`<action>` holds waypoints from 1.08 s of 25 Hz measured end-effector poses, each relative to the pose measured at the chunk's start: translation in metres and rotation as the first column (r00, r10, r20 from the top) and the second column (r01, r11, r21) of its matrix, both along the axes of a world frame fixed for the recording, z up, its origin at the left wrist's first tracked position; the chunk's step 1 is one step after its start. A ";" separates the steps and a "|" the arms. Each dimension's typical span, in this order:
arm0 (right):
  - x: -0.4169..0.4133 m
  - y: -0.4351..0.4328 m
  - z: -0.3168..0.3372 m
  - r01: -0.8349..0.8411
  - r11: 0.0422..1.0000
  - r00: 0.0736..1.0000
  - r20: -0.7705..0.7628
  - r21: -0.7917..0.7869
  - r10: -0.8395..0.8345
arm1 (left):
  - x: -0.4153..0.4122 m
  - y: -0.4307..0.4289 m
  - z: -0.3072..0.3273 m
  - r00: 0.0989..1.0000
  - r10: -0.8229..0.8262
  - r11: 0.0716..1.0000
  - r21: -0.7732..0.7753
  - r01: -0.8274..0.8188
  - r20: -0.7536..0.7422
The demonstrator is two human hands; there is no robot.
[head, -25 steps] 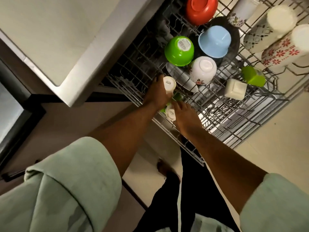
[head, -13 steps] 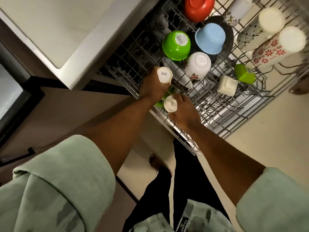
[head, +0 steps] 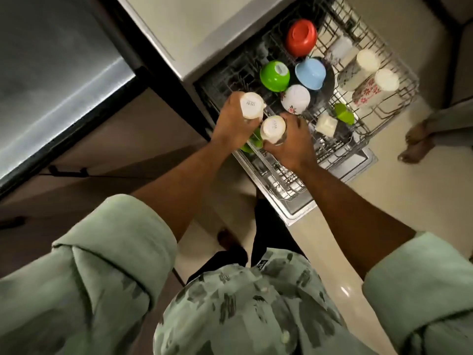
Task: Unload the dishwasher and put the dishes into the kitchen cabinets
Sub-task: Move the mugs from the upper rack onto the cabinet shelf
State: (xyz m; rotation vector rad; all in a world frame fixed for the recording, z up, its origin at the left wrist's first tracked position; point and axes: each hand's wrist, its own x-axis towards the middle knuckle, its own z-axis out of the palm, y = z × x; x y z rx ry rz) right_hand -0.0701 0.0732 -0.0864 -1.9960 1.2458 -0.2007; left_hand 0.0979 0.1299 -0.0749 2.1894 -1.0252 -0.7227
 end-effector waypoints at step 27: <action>0.218 0.250 0.276 -0.425 0.808 0.645 0.490 -0.409 0.587 | 0.132 0.363 0.277 0.749 0.567 0.812 -0.390 -0.435 0.344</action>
